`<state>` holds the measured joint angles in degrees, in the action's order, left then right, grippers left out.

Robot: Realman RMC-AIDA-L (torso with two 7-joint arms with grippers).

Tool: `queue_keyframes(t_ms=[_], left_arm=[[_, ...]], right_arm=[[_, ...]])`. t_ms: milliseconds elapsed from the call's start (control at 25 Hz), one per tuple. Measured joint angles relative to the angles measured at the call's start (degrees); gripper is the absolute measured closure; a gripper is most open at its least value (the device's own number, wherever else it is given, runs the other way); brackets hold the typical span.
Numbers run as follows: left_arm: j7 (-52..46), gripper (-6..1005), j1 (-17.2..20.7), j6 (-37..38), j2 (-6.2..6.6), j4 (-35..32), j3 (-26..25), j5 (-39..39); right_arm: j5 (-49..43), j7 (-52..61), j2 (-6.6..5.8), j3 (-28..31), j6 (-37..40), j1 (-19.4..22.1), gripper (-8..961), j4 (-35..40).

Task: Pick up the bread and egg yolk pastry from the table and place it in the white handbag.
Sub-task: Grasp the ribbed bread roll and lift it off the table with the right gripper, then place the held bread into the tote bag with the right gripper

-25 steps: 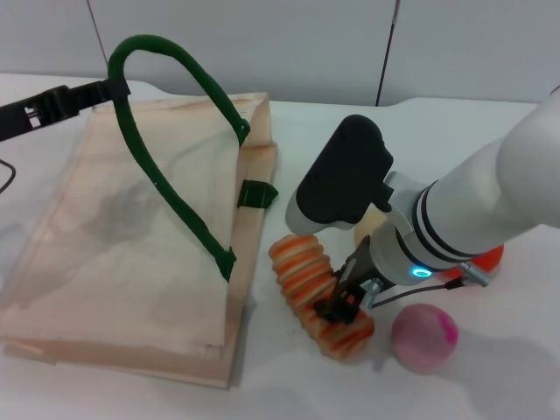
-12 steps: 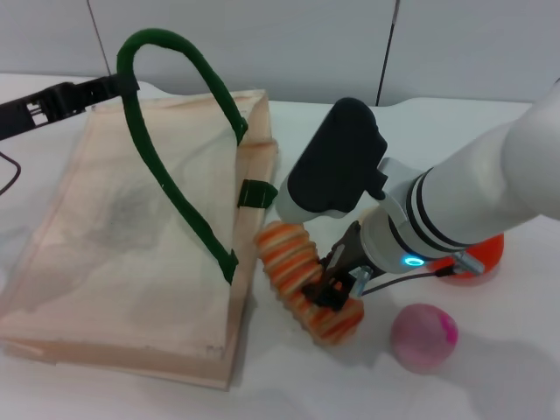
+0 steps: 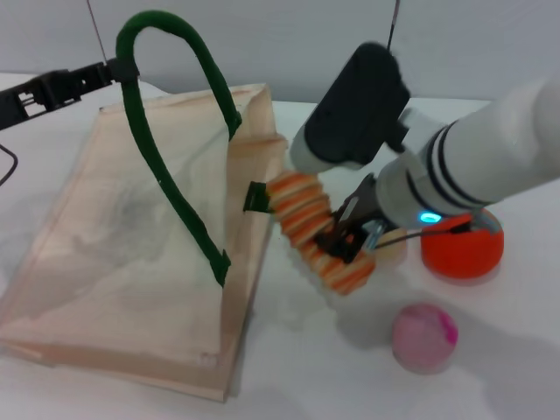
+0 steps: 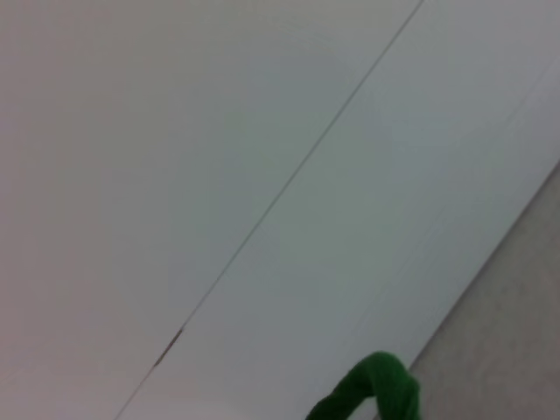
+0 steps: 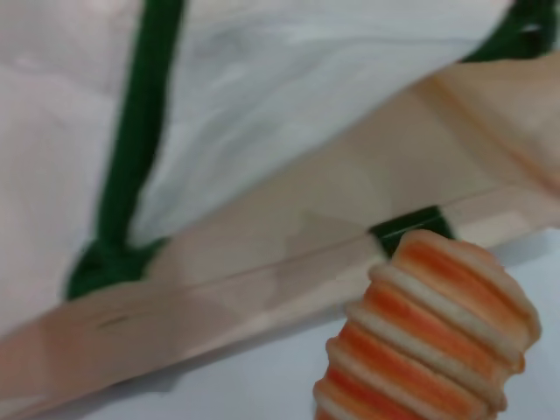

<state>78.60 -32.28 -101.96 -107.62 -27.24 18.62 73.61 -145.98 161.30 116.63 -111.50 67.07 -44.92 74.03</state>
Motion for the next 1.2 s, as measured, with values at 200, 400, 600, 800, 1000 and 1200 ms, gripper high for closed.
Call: queue_keyframes(t_ms=[200, 400, 600, 800, 1000, 1200], left_arm=[[0.54, 879, 0.06, -2.11, -0.01, 0.00, -0.01, 1.53], [0.59, 878, -0.20, -4.94, -0.04, -0.01, 0.01, 3.22], [0.35, 878, -0.43, -6.92, -0.01, -0.07, -0.02, 4.59], [0.05, 878, -0.51, -6.99, 0.07, -0.35, -0.01, 5.53], [0.20, 879, -0.51, -6.56, -0.01, -0.58, -0.06, 6.90], [0.24, 879, -0.96, -6.43, -0.16, -0.63, -0.07, 7.55]], right_arm=[[-2.74, -0.02, 0.00, 1.81, 1.83, 0.10, 679, 1.65], [-4.60, -0.02, 0.00, 1.75, 3.93, -0.33, 682, 4.07], [-4.70, -0.01, 0.06, 0.50, 6.11, -2.20, 704, 6.49], [-4.54, 0.01, 0.28, -2.21, 7.50, -4.81, 710, 7.62], [-4.10, 0.08, 0.55, -5.01, 7.93, -7.79, 711, 7.96], [-2.65, 0.10, 0.70, -8.09, 7.24, -11.49, 713, 7.98]])
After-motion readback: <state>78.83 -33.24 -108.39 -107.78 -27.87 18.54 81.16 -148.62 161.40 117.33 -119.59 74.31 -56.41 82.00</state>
